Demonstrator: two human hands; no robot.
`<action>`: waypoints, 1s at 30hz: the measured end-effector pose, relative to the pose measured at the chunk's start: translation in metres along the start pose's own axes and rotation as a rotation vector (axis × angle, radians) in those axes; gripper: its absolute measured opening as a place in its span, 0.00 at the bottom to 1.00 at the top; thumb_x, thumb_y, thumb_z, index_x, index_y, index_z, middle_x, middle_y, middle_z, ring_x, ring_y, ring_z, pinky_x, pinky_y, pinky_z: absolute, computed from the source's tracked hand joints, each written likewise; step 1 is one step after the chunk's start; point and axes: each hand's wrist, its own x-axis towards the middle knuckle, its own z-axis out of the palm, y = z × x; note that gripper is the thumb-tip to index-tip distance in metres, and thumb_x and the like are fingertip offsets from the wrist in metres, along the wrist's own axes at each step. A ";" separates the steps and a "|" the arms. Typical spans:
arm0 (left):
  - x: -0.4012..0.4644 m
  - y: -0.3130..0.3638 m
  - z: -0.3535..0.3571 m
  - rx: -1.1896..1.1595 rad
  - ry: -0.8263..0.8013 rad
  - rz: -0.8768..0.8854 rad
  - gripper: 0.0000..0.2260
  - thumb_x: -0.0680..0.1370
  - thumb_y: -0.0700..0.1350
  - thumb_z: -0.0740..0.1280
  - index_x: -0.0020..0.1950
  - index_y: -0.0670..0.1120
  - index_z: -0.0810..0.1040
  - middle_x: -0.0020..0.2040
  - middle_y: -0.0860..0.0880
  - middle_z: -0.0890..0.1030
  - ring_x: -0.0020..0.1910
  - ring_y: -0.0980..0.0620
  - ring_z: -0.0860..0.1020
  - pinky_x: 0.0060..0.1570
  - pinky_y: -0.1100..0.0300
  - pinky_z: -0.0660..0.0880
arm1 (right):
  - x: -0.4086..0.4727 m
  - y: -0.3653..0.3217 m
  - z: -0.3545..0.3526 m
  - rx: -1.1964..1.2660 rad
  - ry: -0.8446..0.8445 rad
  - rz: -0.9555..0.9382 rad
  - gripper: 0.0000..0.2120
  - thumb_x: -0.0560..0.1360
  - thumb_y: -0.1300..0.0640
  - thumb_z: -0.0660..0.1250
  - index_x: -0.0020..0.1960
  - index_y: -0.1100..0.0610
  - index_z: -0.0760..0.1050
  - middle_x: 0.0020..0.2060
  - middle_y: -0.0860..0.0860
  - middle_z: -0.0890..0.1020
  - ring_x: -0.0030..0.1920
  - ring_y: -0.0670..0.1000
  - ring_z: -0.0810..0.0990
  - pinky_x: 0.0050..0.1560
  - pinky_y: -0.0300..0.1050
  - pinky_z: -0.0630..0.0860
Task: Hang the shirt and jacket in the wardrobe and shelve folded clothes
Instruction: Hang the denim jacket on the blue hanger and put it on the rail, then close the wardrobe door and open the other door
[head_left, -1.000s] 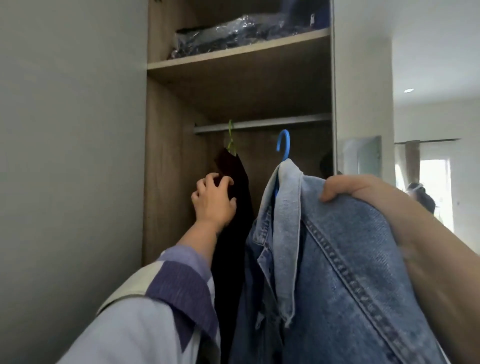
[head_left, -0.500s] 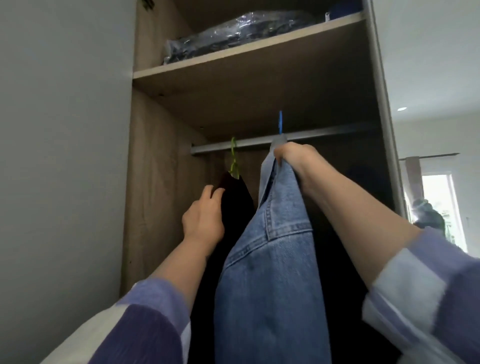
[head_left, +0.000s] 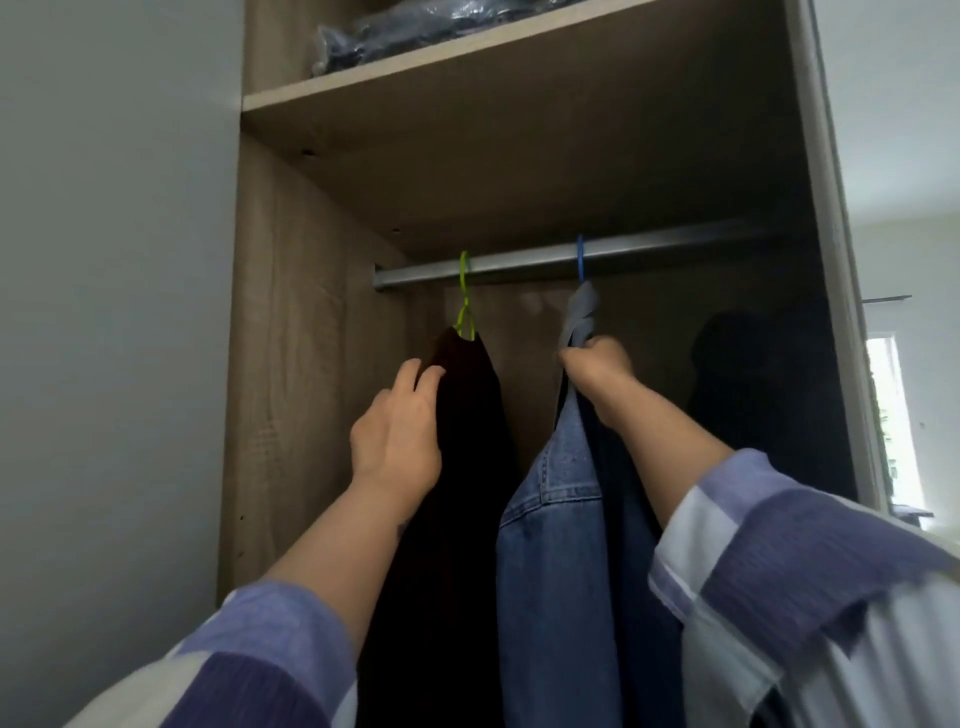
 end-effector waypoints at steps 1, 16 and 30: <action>0.000 -0.001 0.001 -0.002 -0.006 0.001 0.32 0.73 0.37 0.67 0.73 0.52 0.60 0.74 0.51 0.58 0.57 0.47 0.75 0.40 0.54 0.74 | 0.001 0.000 -0.001 -0.005 -0.001 0.000 0.20 0.77 0.58 0.61 0.67 0.62 0.69 0.63 0.59 0.75 0.62 0.60 0.74 0.61 0.49 0.72; -0.091 -0.001 -0.021 -0.167 -0.214 -0.096 0.42 0.74 0.29 0.62 0.77 0.55 0.43 0.72 0.45 0.63 0.51 0.44 0.77 0.48 0.49 0.77 | -0.077 0.017 -0.022 -0.372 0.044 -0.219 0.26 0.76 0.50 0.62 0.71 0.56 0.63 0.67 0.58 0.69 0.64 0.61 0.71 0.61 0.53 0.70; -0.250 0.018 -0.152 0.373 -0.238 -0.512 0.28 0.77 0.43 0.60 0.75 0.50 0.56 0.66 0.47 0.73 0.63 0.44 0.73 0.55 0.50 0.71 | -0.257 0.068 -0.010 -0.356 -0.130 -0.640 0.31 0.75 0.52 0.62 0.76 0.51 0.57 0.76 0.56 0.55 0.76 0.57 0.51 0.74 0.59 0.45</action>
